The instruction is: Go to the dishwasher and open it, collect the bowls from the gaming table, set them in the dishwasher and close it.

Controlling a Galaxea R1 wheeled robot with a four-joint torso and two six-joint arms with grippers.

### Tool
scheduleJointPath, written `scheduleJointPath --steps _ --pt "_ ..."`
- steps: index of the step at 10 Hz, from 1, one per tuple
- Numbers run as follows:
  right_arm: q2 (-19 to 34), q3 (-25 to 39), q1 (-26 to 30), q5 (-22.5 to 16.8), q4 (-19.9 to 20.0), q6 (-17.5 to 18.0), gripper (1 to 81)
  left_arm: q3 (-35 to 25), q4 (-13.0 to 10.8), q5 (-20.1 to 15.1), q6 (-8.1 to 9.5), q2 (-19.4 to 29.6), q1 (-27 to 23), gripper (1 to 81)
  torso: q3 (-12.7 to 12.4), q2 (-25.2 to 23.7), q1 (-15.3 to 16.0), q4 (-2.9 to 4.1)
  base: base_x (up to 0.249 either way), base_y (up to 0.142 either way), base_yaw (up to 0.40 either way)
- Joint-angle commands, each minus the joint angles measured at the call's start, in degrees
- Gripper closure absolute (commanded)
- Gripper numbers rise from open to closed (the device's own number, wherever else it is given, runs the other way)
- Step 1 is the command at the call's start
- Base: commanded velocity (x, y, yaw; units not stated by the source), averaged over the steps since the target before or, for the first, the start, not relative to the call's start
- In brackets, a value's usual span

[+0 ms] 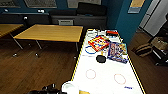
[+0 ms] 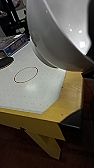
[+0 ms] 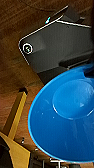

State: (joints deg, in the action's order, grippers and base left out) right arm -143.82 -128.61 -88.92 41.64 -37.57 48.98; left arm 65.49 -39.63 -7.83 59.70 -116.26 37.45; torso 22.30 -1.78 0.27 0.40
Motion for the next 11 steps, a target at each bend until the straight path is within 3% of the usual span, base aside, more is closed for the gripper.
scheduleJointPath --steps 1,3,7,9,11 --pt "2.1 -0.7 -0.6 -0.7 -2.2 1.0 81.1 3.2 -18.7 26.5 -0.99 10.2 16.3 81.1 0.0 0.0 0.0 0.0 0.0 0.0 0.0" --pt "1.1 -2.7 -1.3 -0.7 -2.2 1.1 81.1 15.0 -18.7 32.8 -0.99 5.2 22.9 81.1 0.0 0.0 0.0 0.0 0.0 0.0 0.0" --pt "-1.0 -5.4 -1.7 -1.4 -2.6 1.3 81.1 28.0 -18.9 36.5 -1.78 -2.8 30.3 81.1 0.0 0.0 0.0 0.0 0.0 0.0 0.0" --pt "-2.3 -7.5 -1.9 -1.6 -2.7 1.4 81.1 35.0 -18.9 36.7 -1.87 -7.5 33.4 81.1 0.0 0.0 0.0 0.0 0.0 0.0 0.0" --pt "-3.9 -9.7 -1.9 -1.8 -3.0 1.5 81.1 42.6 -19.0 37.4 -1.78 -12.6 35.5 81.1 -1.4 0.0 0.0 0.0 0.0 0.0 0.0"
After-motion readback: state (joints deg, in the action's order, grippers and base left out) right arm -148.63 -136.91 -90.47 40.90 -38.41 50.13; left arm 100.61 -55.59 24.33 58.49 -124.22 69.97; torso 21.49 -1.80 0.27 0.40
